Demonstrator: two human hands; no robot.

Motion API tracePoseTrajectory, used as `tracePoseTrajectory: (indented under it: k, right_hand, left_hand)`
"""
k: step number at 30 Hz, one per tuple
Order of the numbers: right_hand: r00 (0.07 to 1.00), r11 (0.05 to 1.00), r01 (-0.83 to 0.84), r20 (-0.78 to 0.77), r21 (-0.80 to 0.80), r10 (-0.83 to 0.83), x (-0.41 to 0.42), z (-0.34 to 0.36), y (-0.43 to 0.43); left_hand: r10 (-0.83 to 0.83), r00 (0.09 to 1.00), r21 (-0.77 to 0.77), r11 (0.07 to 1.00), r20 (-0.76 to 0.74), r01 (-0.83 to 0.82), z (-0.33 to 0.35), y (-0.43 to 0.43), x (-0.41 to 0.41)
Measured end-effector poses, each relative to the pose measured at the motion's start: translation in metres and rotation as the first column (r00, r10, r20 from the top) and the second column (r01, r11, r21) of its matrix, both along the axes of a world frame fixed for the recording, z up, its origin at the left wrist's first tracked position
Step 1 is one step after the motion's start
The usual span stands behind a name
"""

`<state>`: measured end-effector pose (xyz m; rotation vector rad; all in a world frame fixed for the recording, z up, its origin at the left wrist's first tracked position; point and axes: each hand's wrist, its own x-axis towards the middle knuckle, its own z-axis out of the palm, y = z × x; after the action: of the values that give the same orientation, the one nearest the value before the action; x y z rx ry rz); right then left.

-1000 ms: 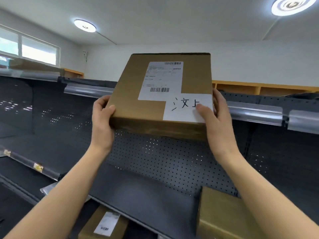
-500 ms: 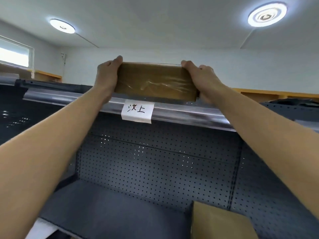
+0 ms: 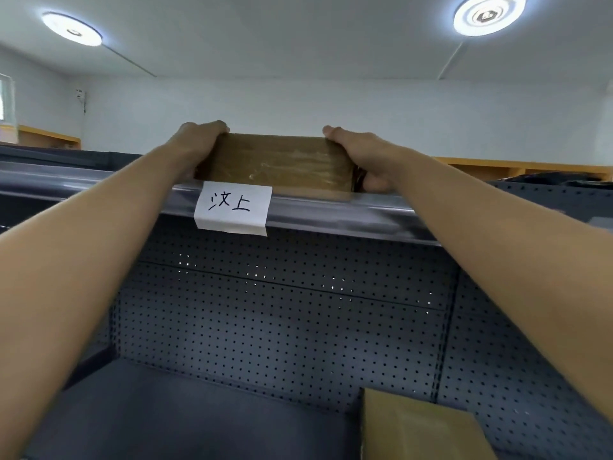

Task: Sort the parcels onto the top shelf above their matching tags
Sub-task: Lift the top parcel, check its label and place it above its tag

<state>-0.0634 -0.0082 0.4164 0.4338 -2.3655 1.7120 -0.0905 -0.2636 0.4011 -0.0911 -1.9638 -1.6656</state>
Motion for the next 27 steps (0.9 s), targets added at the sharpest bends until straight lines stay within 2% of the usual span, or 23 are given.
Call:
tracePoseTrajectory:
  k: [4, 7, 11, 12, 14, 16, 18, 21, 23, 27]
  right_hand:
    - [0.997, 0.991, 0.057, -0.058, 0.121, -0.050, -0.005, -0.002, -0.004]
    - [0.992, 0.978, 0.097, -0.093, 0.186, -0.081, -0.008, -0.003, -0.003]
    - [0.986, 0.961, 0.134, -0.126, 0.242, -0.105, -0.005, -0.003, -0.003]
    - [0.984, 0.955, 0.153, -0.130, 0.255, -0.123, 0.000, -0.003, -0.005]
    - [0.964, 0.921, 0.242, -0.179, 0.304, -0.194, 0.008, -0.005, -0.006]
    - [0.914, 0.875, 0.362, -0.306, 0.320, -0.266, 0.014, -0.006, -0.003]
    - [0.848, 0.847, 0.436, -0.453, 0.304, -0.274, 0.027, -0.007, 0.002]
    - [0.737, 0.787, 0.529, -0.633, 0.319, -0.238, 0.056, -0.019, 0.011]
    - [0.662, 0.750, 0.586, -0.715, 0.308, -0.224, 0.077, -0.035, 0.019]
    - [0.571, 0.687, 0.647, -0.807, 0.332, -0.147, 0.115, -0.083, 0.041]
  left_hand:
    - [-0.062, 0.996, 0.034, 0.998, 0.068, 0.059, 0.001, -0.003, -0.004]
    - [-0.036, 0.997, 0.017, 0.999, 0.066, 0.035, 0.001, 0.000, -0.005]
    - [0.179, 0.984, -0.088, 0.980, 0.005, -0.178, -0.002, 0.007, -0.001]
    - [0.279, 0.960, -0.152, 0.949, -0.001, -0.276, -0.004, 0.009, 0.001]
    - [0.445, 0.889, -0.258, 0.851, -0.104, -0.456, -0.008, 0.016, 0.005]
    - [0.498, 0.832, -0.274, 0.788, -0.245, -0.552, -0.014, 0.023, 0.015]
    - [0.495, 0.783, -0.251, 0.759, -0.377, -0.600, -0.019, 0.029, 0.027]
    - [0.434, 0.735, -0.217, 0.765, -0.521, -0.606, -0.031, 0.043, 0.049]
    - [0.369, 0.709, -0.216, 0.779, -0.601, -0.589, -0.046, 0.055, 0.065]
    - [0.210, 0.657, -0.253, 0.805, -0.724, -0.536, -0.096, 0.080, 0.097]
